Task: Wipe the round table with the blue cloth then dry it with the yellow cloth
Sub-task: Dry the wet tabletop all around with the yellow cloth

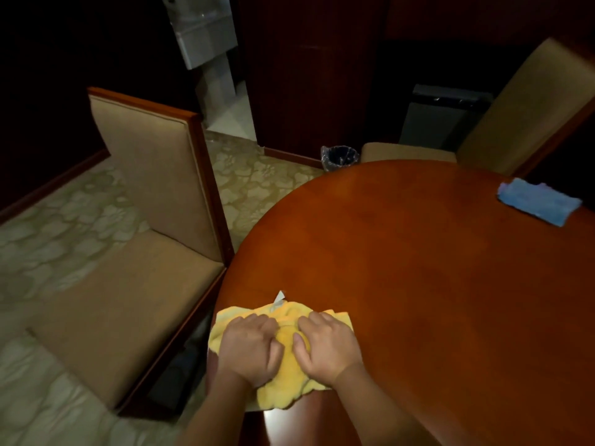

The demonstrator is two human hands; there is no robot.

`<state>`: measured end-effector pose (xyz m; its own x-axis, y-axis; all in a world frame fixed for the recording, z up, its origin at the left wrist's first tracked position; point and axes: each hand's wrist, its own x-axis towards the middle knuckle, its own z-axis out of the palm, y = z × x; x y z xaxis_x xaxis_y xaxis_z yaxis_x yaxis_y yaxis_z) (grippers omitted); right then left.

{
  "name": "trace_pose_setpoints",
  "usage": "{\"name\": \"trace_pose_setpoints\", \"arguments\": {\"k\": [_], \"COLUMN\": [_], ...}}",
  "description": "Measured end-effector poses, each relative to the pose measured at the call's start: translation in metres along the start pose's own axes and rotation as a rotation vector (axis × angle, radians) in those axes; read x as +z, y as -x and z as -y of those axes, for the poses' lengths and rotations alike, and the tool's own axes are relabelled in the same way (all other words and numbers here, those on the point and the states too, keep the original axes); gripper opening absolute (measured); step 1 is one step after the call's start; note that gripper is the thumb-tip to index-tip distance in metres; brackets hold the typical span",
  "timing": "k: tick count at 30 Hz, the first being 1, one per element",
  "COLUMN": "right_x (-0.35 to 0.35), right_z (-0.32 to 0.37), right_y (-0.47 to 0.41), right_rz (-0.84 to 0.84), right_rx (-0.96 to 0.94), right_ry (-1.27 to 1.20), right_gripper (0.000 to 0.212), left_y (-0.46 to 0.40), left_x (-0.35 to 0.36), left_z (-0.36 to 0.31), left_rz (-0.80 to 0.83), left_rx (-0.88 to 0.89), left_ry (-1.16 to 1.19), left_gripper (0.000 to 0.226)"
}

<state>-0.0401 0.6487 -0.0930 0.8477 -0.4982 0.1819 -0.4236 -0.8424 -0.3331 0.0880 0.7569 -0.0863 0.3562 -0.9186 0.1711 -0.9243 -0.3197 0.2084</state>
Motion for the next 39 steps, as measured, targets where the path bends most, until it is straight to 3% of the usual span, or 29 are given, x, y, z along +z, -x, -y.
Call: {"name": "trace_pose_setpoints", "arguments": {"k": [11,26,32,39], "right_x": [0.011,0.018,0.017,0.015], "right_z": [-0.018,-0.053,-0.046,0.014], "right_y": [-0.047,-0.142,-0.137,-0.089], "right_rz": [-0.103,-0.250,-0.230,-0.156], "right_rx": [-0.013,0.280,0.369,0.440], "right_ry": [-0.008,0.089,0.148,0.115], "right_gripper": [0.029,0.030,0.034,0.032], "left_y": [-0.048,-0.192,-0.189,-0.128], "left_x": [-0.001,0.025,0.017,-0.010], "left_z": [0.016,0.065,0.061,0.070], "left_rz": [-0.035,-0.049,0.028,0.162], "left_rx": [0.017,0.265,0.283,0.375], "left_ry": [0.000,0.064,0.041,0.032], "left_gripper": [0.022,0.030,0.028,0.027]}}
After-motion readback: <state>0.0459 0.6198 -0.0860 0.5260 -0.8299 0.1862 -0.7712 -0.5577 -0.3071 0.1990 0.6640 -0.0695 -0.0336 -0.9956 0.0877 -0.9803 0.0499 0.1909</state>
